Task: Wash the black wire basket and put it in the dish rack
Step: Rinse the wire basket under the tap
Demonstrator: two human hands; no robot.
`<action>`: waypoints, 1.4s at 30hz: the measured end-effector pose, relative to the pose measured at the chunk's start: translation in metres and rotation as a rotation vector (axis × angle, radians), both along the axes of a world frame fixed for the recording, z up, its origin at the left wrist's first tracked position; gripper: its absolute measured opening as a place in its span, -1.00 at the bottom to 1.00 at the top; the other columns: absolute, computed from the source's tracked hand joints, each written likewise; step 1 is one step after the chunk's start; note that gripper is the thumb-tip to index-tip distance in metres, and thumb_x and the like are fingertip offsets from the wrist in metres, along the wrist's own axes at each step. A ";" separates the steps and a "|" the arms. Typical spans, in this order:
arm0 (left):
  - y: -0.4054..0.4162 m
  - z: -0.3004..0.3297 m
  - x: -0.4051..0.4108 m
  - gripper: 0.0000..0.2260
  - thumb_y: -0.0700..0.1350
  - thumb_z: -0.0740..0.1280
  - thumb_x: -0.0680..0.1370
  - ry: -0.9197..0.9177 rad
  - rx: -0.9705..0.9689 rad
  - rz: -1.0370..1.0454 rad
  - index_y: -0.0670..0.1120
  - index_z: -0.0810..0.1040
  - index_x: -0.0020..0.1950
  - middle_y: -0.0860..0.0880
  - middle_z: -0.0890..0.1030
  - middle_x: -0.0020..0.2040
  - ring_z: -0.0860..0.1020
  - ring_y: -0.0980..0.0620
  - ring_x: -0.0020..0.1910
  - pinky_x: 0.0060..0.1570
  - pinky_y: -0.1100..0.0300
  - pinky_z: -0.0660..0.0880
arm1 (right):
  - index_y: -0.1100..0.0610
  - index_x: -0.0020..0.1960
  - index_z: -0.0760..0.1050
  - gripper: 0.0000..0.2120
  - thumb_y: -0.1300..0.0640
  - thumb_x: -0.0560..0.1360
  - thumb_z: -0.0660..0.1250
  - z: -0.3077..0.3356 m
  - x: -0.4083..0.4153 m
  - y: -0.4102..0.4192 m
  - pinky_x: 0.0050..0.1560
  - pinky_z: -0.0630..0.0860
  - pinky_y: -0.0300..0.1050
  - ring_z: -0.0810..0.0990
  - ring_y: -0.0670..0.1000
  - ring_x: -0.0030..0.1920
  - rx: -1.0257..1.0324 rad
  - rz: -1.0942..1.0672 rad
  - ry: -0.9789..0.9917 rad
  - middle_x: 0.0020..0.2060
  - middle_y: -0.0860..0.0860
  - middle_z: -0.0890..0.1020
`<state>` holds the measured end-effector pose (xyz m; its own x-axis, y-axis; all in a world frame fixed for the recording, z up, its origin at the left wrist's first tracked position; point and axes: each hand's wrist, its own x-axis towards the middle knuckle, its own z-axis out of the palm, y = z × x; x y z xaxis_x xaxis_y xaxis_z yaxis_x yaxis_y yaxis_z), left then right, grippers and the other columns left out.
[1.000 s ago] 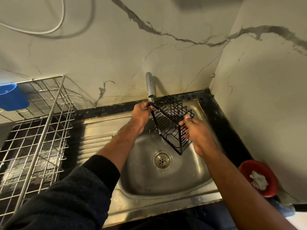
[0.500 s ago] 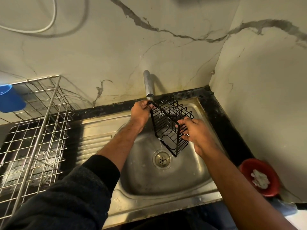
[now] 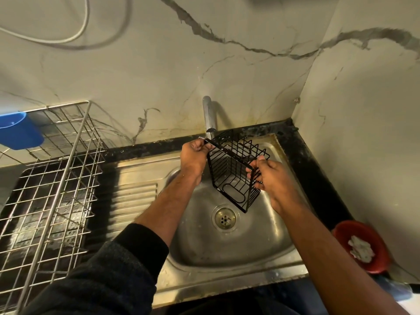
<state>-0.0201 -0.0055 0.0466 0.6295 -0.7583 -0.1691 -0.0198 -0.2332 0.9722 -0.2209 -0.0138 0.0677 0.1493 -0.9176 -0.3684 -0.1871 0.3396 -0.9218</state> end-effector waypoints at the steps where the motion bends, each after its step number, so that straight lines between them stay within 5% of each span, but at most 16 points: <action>1: 0.001 0.000 -0.001 -0.92 -0.22 0.38 0.60 0.007 -0.003 0.008 -0.13 0.67 0.03 -0.01 0.73 -0.05 0.68 0.04 0.04 0.21 0.03 0.59 | 0.00 -0.06 0.62 -0.72 -0.07 0.65 0.19 0.001 -0.001 0.000 0.07 0.59 0.09 0.66 0.09 0.08 -0.005 0.003 0.003 -0.03 0.02 0.71; 5: 0.008 0.002 -0.002 -0.91 -0.23 0.37 0.61 0.039 -0.017 0.010 -0.10 0.65 -0.03 0.01 0.72 -0.09 0.66 0.14 -0.08 0.20 0.05 0.60 | 0.01 -0.06 0.61 -0.71 -0.08 0.65 0.19 0.008 -0.003 0.000 0.13 0.58 0.14 0.67 0.10 0.06 -0.026 0.027 0.004 -0.05 0.05 0.72; 9: 0.012 0.004 0.000 -0.86 -0.20 0.38 0.60 0.054 -0.008 0.012 -0.19 0.66 0.11 -0.05 0.74 -0.01 0.69 0.05 0.05 0.22 0.00 0.60 | 0.03 -0.08 0.61 -0.68 -0.09 0.66 0.17 0.011 -0.003 0.001 0.08 0.56 0.11 0.68 0.16 0.04 -0.060 0.035 -0.001 -0.08 0.10 0.72; 16: 0.021 0.004 -0.004 -0.88 -0.20 0.39 0.59 0.075 -0.007 0.049 -0.17 0.67 0.09 -0.04 0.74 -0.02 0.70 0.05 0.01 0.18 0.02 0.62 | 0.01 -0.10 0.59 -0.71 -0.07 0.66 0.18 0.014 -0.003 0.002 -0.03 0.57 -0.02 0.69 0.06 0.01 -0.069 0.025 -0.003 -0.06 0.05 0.71; 23: 0.027 0.003 -0.007 -0.88 -0.20 0.37 0.60 0.083 -0.017 0.056 -0.17 0.66 0.10 -0.01 0.73 -0.02 0.68 0.17 -0.10 -0.07 0.28 0.60 | 0.02 -0.09 0.59 -0.71 -0.07 0.66 0.19 0.013 -0.003 0.004 -0.21 0.50 -0.18 0.71 0.05 -0.08 -0.100 0.001 -0.011 -0.09 0.08 0.72; 31: 0.030 0.003 -0.007 -0.87 -0.22 0.37 0.61 0.090 -0.019 0.059 -0.19 0.66 0.12 -0.02 0.74 -0.03 0.69 0.21 -0.14 -0.13 0.33 0.61 | -0.01 -0.13 0.61 -0.70 -0.09 0.64 0.21 0.014 -0.003 0.008 -0.07 0.59 -0.11 0.72 -0.01 -0.14 -0.149 -0.045 0.001 -0.16 0.02 0.73; 38: 0.036 0.005 -0.010 -0.88 -0.22 0.39 0.59 0.082 -0.030 0.075 -0.16 0.67 0.10 -0.01 0.74 -0.04 0.69 0.20 -0.14 -0.21 0.37 0.57 | 0.00 -0.10 0.60 -0.70 -0.08 0.66 0.18 0.015 -0.003 0.007 -0.22 0.47 -0.24 0.71 -0.04 -0.16 -0.169 -0.040 0.014 -0.15 0.00 0.72; 42: 0.039 0.008 -0.007 -0.87 -0.21 0.39 0.59 0.086 -0.012 0.090 -0.17 0.65 0.12 -0.03 0.74 0.00 0.69 0.14 -0.05 -0.08 0.28 0.62 | 0.00 -0.10 0.62 -0.68 -0.11 0.65 0.18 0.013 0.001 0.004 -0.22 0.50 -0.20 0.72 -0.02 -0.16 -0.181 -0.023 0.021 -0.17 0.01 0.73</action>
